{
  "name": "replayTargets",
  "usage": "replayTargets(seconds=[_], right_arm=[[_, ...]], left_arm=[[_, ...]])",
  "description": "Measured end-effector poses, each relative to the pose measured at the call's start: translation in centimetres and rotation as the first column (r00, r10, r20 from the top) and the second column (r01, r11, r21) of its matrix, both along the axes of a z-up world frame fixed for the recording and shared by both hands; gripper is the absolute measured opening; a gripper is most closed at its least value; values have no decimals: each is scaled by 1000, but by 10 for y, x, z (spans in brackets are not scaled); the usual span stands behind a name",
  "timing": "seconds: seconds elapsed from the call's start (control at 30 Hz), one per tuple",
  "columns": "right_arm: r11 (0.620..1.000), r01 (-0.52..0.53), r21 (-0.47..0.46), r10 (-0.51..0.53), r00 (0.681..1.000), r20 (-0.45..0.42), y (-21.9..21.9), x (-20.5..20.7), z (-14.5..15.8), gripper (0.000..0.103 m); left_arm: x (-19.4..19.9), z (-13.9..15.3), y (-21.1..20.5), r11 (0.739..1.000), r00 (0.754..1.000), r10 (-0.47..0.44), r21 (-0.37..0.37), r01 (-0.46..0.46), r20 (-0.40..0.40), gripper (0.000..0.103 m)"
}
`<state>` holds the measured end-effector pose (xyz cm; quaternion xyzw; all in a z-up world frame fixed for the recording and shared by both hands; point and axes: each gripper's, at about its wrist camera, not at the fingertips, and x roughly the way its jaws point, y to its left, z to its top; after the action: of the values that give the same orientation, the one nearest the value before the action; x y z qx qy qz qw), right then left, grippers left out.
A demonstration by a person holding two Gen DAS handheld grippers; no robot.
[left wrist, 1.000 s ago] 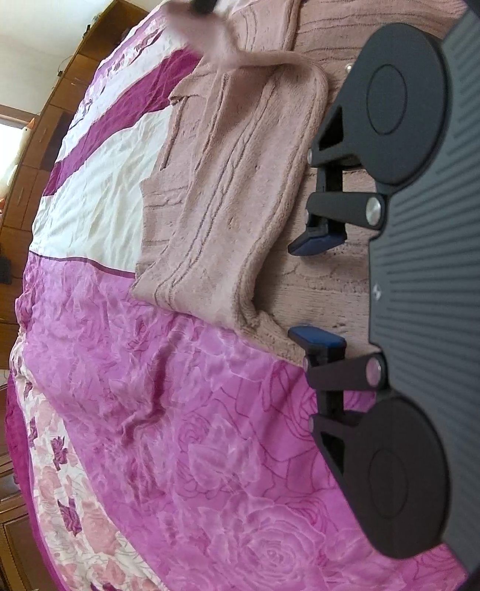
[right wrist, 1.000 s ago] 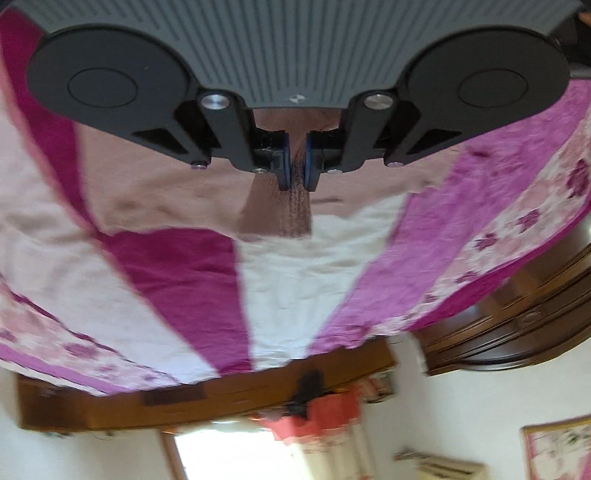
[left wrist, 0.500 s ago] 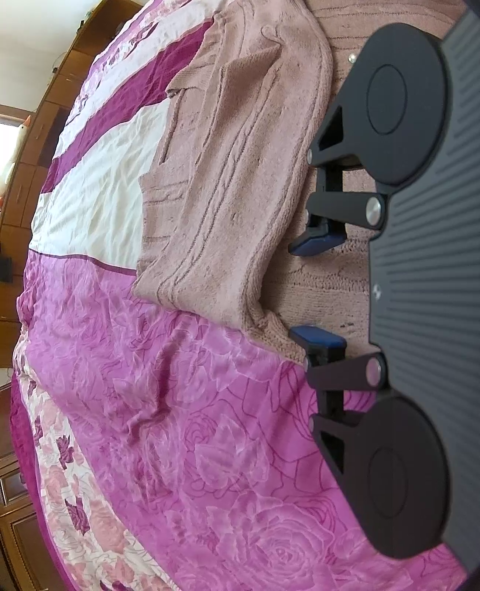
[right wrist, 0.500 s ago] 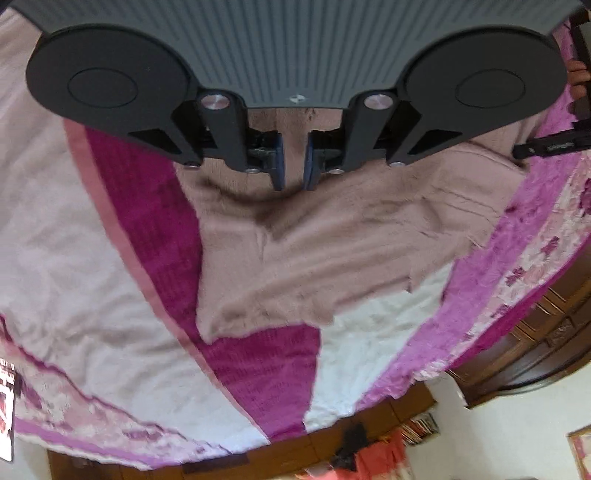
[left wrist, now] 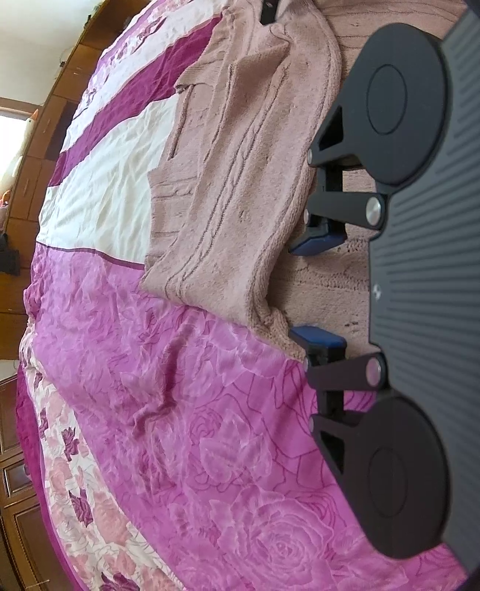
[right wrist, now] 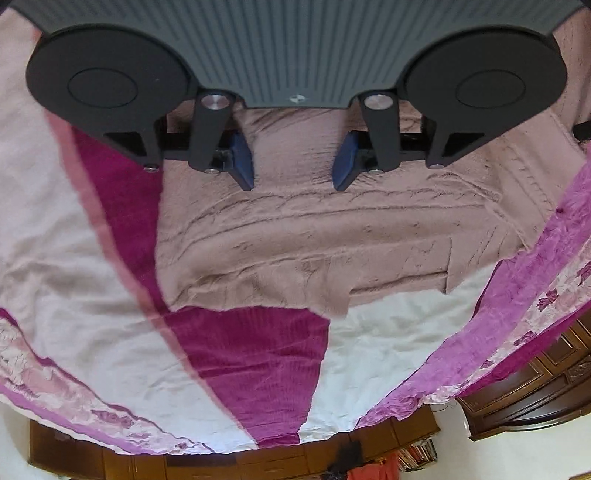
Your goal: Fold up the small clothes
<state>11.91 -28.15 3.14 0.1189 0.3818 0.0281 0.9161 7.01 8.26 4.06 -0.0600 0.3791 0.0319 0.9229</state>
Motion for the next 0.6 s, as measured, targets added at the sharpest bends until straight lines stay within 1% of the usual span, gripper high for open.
replayTargets(seconds=[0.07,0.1,0.13,0.2,0.27,0.37,0.4,0.43,0.47,0.5,0.6], right_arm=[[999,-41,19,41,999,13,5,-3,1,30],[997,-64,33,63,998,16,7,-3,2,17],[996,-83,41,82,996,22,9,-3,5,14],[994,-111,21,109,992,71,14,-5,19,12],[994,-103,-23,105,981,163,17,-9,43,12],[999,-34,-41,45,955,293,11,-18,73,12],[999,-3,-52,19,946,324,9,-20,78,12],[997,32,-64,-8,938,346,6,-21,78,12],[996,57,-70,-29,937,349,3,-21,75,12],[995,70,-68,-43,941,335,-1,-19,68,12],[995,84,-47,-72,974,213,-12,-10,32,12]], left_arm=[[1,-1,1,1000,1000,3,-4,-3,7,44],[1,-2,1,1000,1000,9,-7,-9,13,44],[1,-2,2,1000,1000,15,-12,-15,19,44],[2,-3,2,999,999,32,-20,-31,32,44],[1,-2,3,998,997,57,-34,-55,56,44],[-1,-1,8,993,989,111,-55,-106,99,44],[-2,0,9,991,984,133,-49,-128,116,44],[-2,0,9,987,979,160,-25,-158,129,44],[0,0,10,984,976,177,-5,-178,129,44],[1,-2,12,982,975,186,-1,-187,120,44],[1,-7,19,982,980,182,-66,-177,83,46]])
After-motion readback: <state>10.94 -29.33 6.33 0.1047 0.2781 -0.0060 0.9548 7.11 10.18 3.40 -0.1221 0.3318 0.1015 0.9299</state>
